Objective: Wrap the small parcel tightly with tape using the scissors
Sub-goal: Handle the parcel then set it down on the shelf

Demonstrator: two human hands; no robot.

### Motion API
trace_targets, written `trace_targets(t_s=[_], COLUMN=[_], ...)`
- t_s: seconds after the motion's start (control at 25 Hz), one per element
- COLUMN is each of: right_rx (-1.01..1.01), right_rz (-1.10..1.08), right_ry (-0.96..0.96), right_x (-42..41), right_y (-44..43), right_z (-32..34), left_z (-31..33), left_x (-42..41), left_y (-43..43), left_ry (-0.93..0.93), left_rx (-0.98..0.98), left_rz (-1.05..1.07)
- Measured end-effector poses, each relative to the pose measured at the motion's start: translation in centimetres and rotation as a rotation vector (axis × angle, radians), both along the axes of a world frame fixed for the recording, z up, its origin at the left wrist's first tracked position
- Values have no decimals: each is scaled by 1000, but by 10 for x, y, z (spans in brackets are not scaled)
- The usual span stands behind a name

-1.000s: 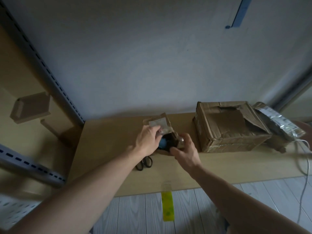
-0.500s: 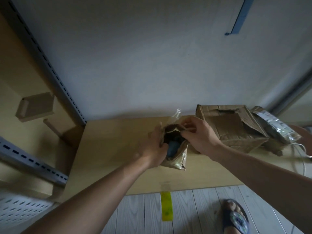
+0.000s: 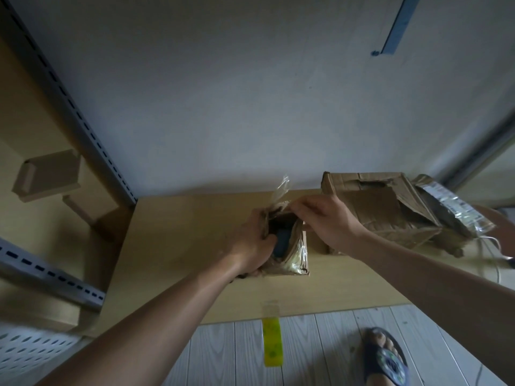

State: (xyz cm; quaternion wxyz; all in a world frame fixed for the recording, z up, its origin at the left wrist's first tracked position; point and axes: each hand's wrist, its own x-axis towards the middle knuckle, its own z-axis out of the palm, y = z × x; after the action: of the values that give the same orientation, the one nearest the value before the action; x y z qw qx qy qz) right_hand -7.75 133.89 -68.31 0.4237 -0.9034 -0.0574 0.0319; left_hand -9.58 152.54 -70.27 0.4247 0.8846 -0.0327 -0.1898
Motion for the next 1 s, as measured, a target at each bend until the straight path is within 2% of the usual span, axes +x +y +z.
trace_targets(t_s=[0.24,0.52,0.64,0.76,0.92,1.0], right_rx=[-125,-193,-40,3,470,513], right_rz=[-73,-163,-137,-141,-109,-152], right_ry=[-134,-192,-109,-22,438,445], right_x=[2,4,7,11,-4,-9], right_y=[8,15,14,-1,4,13], right_z=[-9,-16,-19,-28,-37,-32], left_z=[-1,-5,-8,-9,-19,-28], left_x=[-4,-2,0,2,-4,-3], left_y=[-8,-10,-7,2,7,7], left_ry=[-34,-95,-73,-10,-134,-152], left_rx=[38,55,-24,-110,-71,-70], left_rz=[-87,-111,-52,-15,-25,11])
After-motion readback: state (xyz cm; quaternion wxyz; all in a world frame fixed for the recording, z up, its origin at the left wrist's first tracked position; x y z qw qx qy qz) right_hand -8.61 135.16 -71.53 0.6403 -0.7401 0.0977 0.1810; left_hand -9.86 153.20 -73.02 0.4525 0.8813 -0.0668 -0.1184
